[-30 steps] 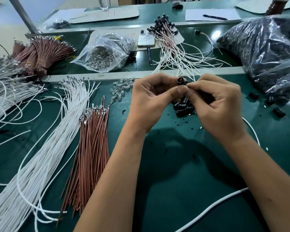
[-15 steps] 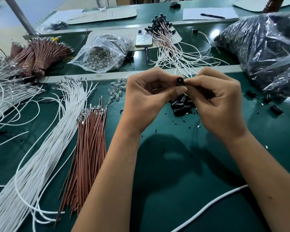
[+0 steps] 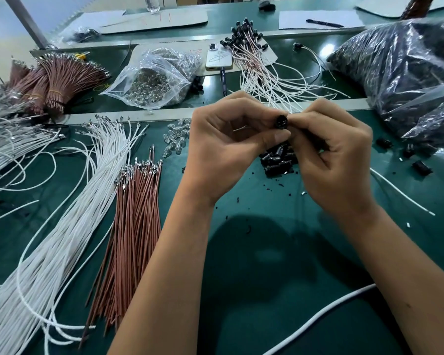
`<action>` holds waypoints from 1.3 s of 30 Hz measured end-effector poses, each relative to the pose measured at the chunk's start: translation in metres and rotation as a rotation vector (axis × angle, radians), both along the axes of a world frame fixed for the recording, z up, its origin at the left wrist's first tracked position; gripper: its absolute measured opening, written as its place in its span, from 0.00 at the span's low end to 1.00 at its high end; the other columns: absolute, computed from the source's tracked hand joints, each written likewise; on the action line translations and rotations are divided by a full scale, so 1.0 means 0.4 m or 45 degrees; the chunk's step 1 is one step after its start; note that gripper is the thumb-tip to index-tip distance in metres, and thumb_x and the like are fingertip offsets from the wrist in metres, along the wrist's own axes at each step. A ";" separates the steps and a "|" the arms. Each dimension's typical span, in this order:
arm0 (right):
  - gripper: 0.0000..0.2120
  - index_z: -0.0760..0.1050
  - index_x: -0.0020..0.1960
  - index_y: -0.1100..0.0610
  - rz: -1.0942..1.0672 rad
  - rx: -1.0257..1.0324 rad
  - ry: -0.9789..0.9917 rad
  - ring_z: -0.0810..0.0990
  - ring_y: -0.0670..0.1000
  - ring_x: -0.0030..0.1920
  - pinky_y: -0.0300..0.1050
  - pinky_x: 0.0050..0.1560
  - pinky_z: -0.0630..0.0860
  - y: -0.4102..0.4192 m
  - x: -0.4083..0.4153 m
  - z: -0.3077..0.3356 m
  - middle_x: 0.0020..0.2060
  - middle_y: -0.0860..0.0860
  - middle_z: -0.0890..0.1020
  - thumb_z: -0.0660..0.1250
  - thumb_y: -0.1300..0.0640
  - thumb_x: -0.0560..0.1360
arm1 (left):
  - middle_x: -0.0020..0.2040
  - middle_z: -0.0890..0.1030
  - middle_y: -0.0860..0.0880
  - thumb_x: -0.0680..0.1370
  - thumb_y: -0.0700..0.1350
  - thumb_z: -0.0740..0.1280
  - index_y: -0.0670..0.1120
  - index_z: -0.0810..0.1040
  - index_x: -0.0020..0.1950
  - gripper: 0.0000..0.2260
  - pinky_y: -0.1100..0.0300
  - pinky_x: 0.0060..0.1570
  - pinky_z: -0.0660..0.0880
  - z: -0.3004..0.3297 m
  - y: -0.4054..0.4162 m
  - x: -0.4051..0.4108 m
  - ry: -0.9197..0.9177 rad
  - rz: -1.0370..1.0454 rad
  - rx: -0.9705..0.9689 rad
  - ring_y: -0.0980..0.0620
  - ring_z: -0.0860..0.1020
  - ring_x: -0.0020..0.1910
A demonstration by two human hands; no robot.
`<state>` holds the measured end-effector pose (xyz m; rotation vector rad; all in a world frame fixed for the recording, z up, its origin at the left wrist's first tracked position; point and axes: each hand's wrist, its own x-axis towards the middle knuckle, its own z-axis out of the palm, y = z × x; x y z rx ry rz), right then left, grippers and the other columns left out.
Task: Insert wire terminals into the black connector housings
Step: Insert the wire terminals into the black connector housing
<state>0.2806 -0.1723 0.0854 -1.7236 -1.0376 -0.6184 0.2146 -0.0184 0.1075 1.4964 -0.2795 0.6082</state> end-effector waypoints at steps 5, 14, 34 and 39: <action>0.06 0.85 0.53 0.64 -0.050 0.018 -0.012 0.78 0.50 0.40 0.40 0.41 0.71 -0.001 0.001 -0.003 0.41 0.53 0.79 0.69 0.65 0.81 | 0.44 0.79 0.41 0.68 0.24 0.75 0.34 0.80 0.56 0.18 0.56 0.46 0.78 0.004 -0.003 -0.002 -0.001 0.000 0.007 0.47 0.79 0.41; 0.07 0.85 0.54 0.64 -0.035 0.013 -0.035 0.76 0.53 0.39 0.40 0.42 0.70 -0.001 0.007 -0.007 0.40 0.51 0.78 0.68 0.65 0.82 | 0.44 0.78 0.42 0.68 0.24 0.75 0.31 0.80 0.56 0.18 0.56 0.46 0.77 0.006 0.000 -0.003 0.004 -0.019 0.013 0.48 0.79 0.41; 0.07 0.86 0.51 0.66 -0.099 -0.125 -0.041 0.75 0.49 0.38 0.35 0.43 0.69 -0.003 0.002 -0.006 0.38 0.52 0.77 0.69 0.71 0.78 | 0.44 0.80 0.32 0.69 0.29 0.77 0.33 0.83 0.52 0.13 0.46 0.45 0.80 -0.012 -0.003 0.008 0.106 0.106 0.105 0.39 0.79 0.39; 0.04 0.85 0.49 0.65 -0.104 -0.158 -0.007 0.75 0.47 0.39 0.34 0.44 0.69 -0.004 0.003 -0.005 0.39 0.52 0.78 0.72 0.69 0.77 | 0.42 0.80 0.38 0.69 0.30 0.78 0.34 0.84 0.51 0.12 0.44 0.43 0.80 -0.013 0.000 0.008 0.096 0.145 0.117 0.41 0.79 0.38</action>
